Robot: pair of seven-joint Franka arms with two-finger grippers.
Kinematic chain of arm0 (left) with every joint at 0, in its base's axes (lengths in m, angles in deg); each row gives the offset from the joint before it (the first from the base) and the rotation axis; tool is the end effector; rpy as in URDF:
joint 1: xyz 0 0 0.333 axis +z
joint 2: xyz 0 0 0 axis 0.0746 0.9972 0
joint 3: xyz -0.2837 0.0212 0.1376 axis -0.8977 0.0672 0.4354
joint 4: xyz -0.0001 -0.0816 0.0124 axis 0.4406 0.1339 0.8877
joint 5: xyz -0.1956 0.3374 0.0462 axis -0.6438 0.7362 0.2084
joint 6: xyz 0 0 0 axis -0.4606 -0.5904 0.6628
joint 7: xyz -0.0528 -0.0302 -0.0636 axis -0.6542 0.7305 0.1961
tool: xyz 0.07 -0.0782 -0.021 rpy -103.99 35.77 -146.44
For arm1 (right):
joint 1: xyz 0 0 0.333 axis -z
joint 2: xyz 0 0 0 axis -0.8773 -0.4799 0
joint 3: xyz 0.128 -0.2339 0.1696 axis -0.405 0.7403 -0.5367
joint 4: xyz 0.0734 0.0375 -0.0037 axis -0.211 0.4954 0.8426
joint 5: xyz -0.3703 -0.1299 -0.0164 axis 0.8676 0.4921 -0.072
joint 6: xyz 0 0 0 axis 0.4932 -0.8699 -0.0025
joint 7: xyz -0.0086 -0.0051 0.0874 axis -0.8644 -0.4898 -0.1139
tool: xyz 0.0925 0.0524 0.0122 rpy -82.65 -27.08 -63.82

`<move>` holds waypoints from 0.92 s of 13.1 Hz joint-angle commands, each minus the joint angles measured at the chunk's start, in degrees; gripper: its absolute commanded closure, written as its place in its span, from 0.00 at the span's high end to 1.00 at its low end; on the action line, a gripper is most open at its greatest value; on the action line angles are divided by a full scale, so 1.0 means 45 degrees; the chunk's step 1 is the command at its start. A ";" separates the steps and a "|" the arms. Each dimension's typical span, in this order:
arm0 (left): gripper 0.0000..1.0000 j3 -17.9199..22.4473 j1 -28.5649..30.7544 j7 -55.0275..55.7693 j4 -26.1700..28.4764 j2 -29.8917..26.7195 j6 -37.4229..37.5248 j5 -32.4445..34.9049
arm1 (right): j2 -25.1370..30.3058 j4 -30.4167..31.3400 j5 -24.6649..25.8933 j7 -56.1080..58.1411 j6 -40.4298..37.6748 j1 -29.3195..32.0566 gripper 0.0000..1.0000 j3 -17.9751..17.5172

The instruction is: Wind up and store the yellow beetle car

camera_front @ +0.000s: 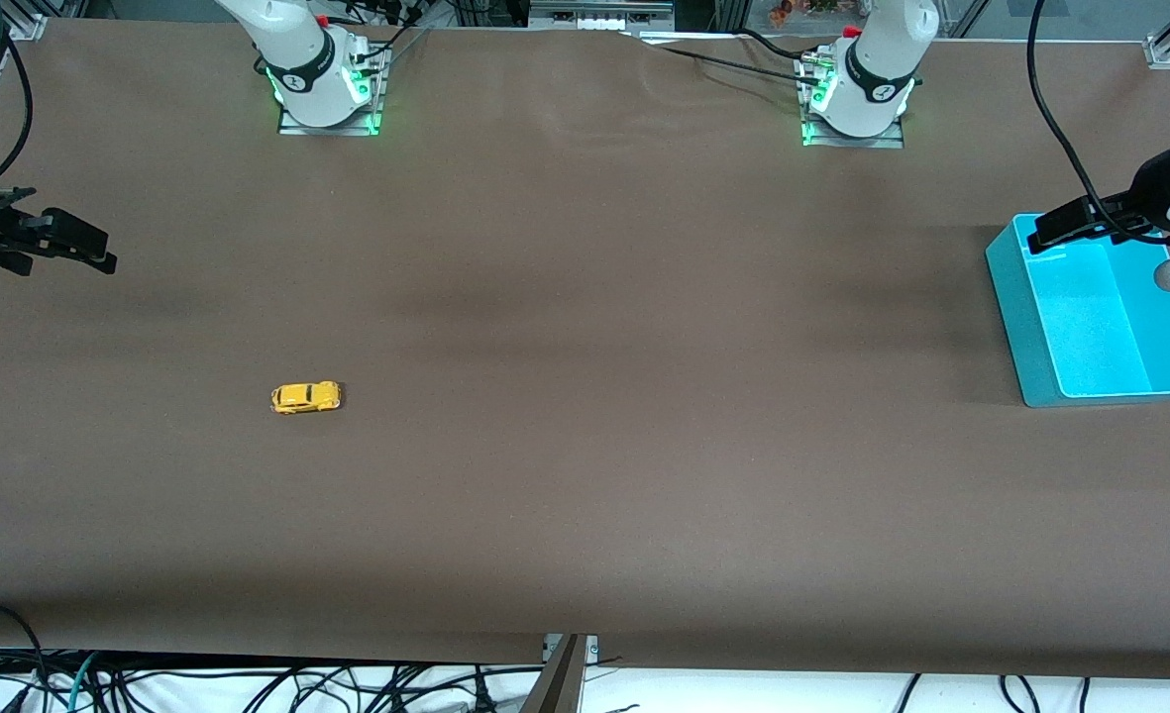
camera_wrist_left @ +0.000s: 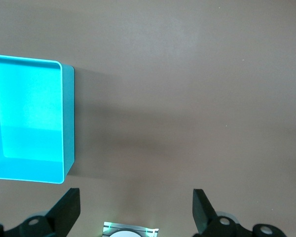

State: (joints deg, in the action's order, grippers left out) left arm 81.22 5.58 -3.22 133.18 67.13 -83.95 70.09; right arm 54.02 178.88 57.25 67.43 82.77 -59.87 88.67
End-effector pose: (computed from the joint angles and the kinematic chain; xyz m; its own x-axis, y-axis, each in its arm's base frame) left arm 0.5552 0.0159 0.5937 0.9732 0.1646 -0.1606 0.1691 -0.9855 0.0142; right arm 0.5753 -0.0306 0.5797 0.9990 0.0295 -0.0332 0.0293 -0.9996 -0.0056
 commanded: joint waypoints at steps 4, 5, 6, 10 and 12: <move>1.00 -0.0061 0.0120 -0.0238 -0.0207 0.0087 0.0176 -0.0185 | -0.0018 -0.0193 0.0156 0.0155 -0.0180 0.0206 0.99 -0.0218; 1.00 -0.0061 0.0120 -0.0238 -0.0207 0.0087 0.0176 -0.0185 | -0.0018 -0.0193 0.0136 0.0174 -0.0180 0.0206 0.99 -0.0218; 1.00 -0.0061 0.0120 -0.0238 -0.0207 0.0087 0.0176 -0.0185 | -0.0037 -0.0193 0.0136 0.0155 -0.0180 0.0206 0.99 -0.0199; 1.00 -0.0061 0.0120 -0.0238 -0.0168 0.0087 0.0176 -0.0204 | -0.0038 -0.0173 0.0078 -0.0195 -0.0199 -0.0106 0.99 -0.0315; 1.00 -0.0061 0.0140 -0.0238 -0.0168 0.0088 0.0176 -0.0205 | -0.0038 -0.0134 0.0078 -0.0353 -0.0199 -0.0437 0.99 -0.0316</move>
State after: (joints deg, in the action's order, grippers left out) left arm 81.22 5.58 -3.23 133.18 67.20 -83.95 70.09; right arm 53.99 178.87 57.25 66.98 82.75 -60.70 87.54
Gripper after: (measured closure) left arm 0.000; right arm 0.004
